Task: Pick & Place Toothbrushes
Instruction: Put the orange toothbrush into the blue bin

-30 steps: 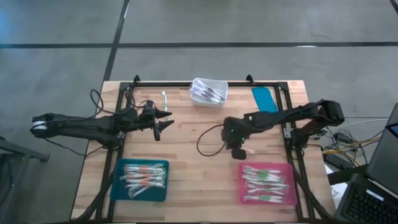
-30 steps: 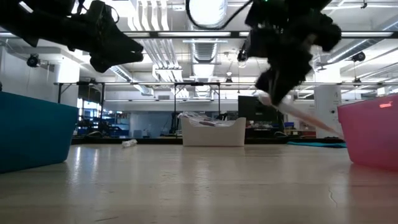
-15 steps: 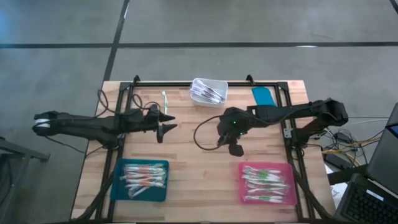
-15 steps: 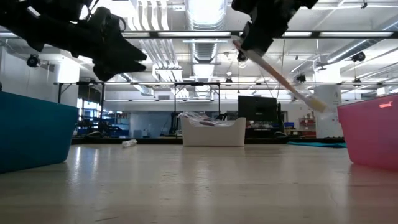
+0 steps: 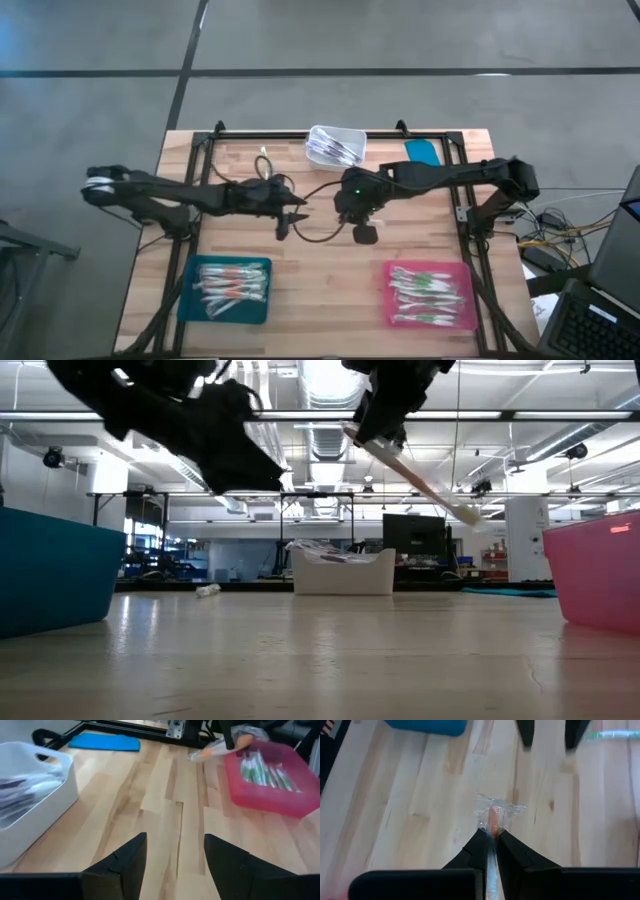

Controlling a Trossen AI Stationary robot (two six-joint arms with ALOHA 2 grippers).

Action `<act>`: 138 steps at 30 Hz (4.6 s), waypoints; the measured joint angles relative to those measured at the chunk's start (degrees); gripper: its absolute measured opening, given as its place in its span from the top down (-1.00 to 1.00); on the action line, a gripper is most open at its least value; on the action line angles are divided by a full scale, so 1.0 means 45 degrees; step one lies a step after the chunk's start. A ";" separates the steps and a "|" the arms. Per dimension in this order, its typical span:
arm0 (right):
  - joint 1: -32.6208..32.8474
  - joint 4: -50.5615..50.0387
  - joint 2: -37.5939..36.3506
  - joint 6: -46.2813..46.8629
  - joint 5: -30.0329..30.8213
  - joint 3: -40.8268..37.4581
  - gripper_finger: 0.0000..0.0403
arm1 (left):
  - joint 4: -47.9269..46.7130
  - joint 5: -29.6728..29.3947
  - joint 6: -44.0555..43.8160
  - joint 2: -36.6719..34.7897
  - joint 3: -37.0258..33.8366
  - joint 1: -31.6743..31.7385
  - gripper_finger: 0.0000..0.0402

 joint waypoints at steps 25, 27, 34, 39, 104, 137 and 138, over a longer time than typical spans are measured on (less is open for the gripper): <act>0.0015 0.1964 -0.0885 -0.0976 0.0602 0.0405 0.91 | 0.2304 0.0257 0.2261 0.4220 0.3727 -0.0252 -0.01; 0.0015 0.2637 -0.1063 -0.1026 0.0595 0.0228 0.91 | 0.2861 0.0514 0.2435 0.4196 0.3701 -0.0291 -0.01; 0.0015 0.3606 -0.1414 -0.0979 0.0560 -0.0186 0.91 | 0.3878 0.0753 0.2947 0.4100 0.3669 -0.0395 -0.01; 0.0015 0.4063 -0.1434 -0.1022 0.0563 -0.0196 0.91 | 0.4162 0.0732 0.2975 0.4092 0.3665 -0.0395 -0.01; -0.0039 0.7311 -0.5479 0.1175 0.2244 -0.6228 0.07 | 0.6319 0.0777 0.3590 0.3531 0.3674 -0.0415 0.88; -0.0039 0.7455 -0.4446 0.1324 0.2239 -0.5431 0.93 | 0.6434 0.0772 0.3682 0.3540 0.3645 -0.0415 0.84; -0.0039 0.7423 -0.4446 0.1325 0.2239 -0.5431 0.93 | 0.6372 0.0772 0.3625 0.3540 0.3654 -0.0415 0.81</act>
